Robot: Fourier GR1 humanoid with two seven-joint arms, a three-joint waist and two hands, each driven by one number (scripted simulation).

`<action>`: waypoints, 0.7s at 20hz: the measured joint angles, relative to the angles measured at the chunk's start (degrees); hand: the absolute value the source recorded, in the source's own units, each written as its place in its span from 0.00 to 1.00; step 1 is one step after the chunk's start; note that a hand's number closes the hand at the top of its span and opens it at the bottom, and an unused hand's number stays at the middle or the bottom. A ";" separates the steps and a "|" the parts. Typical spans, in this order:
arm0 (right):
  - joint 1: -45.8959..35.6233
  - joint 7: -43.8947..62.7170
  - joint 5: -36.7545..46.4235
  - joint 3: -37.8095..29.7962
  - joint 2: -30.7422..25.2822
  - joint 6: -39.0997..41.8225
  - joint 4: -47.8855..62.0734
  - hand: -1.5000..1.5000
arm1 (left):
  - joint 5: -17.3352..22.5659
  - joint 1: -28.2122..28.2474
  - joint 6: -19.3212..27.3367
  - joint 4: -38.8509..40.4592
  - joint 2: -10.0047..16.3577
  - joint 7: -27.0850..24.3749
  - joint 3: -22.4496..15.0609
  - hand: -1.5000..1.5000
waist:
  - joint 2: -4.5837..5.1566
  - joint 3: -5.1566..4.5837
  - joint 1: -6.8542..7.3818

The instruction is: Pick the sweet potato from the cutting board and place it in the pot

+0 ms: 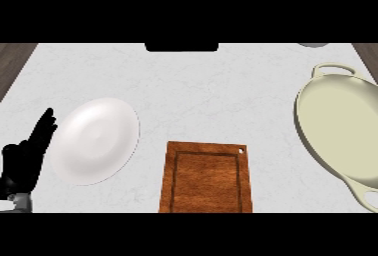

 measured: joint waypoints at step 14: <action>-26.01 -12.25 11.90 8.30 2.23 -2.00 37.47 1.00 | -1.45 -0.03 -1.95 0.63 -1.35 -1.36 0.85 0.50 | 0.31 0.00 1.43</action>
